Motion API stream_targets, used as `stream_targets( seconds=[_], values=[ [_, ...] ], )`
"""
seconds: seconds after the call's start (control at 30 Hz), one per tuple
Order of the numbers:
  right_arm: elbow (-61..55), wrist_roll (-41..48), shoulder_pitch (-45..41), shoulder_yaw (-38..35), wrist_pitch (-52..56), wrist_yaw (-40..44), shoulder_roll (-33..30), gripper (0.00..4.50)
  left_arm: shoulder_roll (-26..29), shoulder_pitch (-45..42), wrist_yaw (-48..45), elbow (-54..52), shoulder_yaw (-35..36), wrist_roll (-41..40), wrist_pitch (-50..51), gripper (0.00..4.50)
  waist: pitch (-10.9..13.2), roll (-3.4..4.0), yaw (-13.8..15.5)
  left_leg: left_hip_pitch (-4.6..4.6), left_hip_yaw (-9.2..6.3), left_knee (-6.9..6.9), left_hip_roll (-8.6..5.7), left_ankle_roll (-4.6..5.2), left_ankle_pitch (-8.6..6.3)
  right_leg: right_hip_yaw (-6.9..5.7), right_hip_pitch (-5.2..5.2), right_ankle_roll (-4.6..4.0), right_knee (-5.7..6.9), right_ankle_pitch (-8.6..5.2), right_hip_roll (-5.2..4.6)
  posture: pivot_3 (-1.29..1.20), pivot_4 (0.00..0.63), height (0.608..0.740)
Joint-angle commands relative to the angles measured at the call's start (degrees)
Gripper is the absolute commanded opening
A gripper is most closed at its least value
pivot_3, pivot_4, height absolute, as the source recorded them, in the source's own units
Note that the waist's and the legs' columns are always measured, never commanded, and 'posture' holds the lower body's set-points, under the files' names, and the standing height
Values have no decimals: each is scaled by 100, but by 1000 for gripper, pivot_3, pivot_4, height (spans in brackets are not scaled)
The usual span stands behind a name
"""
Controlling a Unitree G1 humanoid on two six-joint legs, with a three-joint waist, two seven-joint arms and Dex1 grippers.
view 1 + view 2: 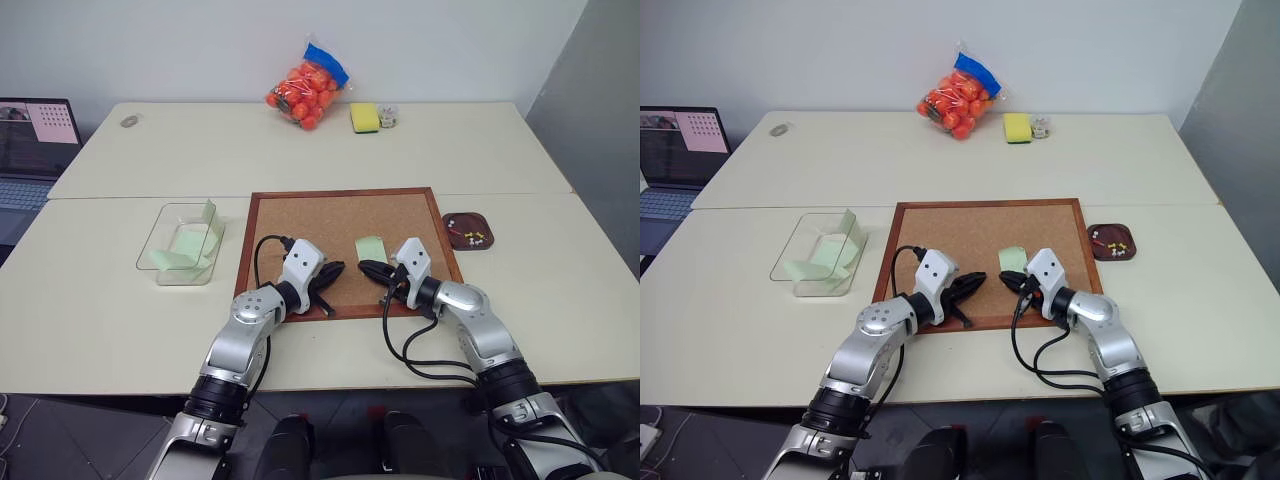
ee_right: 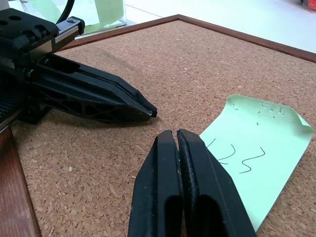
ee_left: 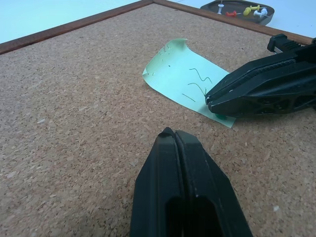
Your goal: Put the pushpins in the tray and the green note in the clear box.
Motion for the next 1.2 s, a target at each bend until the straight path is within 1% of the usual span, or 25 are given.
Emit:
stream_targets(
  seconds=[0.03,0.4,0.6,0.77,0.83,0.87,0.97,1.07,1.2],
  values=[
    [-701,286,-33,-180,155,146,-104,69,6,129,-10,57,-113,16,91,0,0,0,5,-2,0,0,0,0,0,0,-1,0,0,0,0,0,150,740],
    [-1698,597,-156,-343,815,238,-409,69,-11,47,-31,143,-144,44,4,0,0,0,9,-2,-9,1,0,0,0,-7,2,1,1,0,0,0,150,740],
    [-1751,627,-181,-346,881,254,-489,69,-21,4,-18,192,-187,91,-99,0,0,0,11,-2,-9,2,-1,0,0,-7,1,0,2,0,0,0,150,740],
    [-1758,679,-153,-354,902,365,-595,69,90,-132,-24,98,-178,250,-623,0,0,0,18,-3,-9,3,-2,0,0,-8,1,0,2,0,-1,0,150,740],
    [-1731,732,-202,-396,933,393,-635,0,191,-185,-220,-41,-141,144,-684,377,1,-2,15,-4,-9,3,-1,0,0,-8,1,0,2,0,-1,0,150,740],
    [-1706,750,-233,-415,939,397,-646,0,225,-206,-299,-107,-114,67,-668,464,2,-3,10,-4,-9,3,-1,0,0,-8,-1,0,2,0,0,0,150,740],
    [-1673,810,-326,-494,964,318,-654,0,256,-205,-453,-359,4,-237,-422,1108,2,-3,7,-9,-8,1,1,0,0,-7,-7,0,2,0,1,0,150,740],
    [-1704,825,-376,-543,1001,270,-667,0,196,-97,-496,-636,170,-626,-48,1565,5,-5,4,-11,-7,1,1,0,0,-6,-10,0,1,0,1,0,150,740],
    [-1746,831,-412,-646,1025,215,-676,0,35,60,-408,-1003,411,-1195,533,2329,5,-5,-1,-11,-9,0,3,0,0,-6,-9,0,1,0,1,0,150,740]
  ],
)
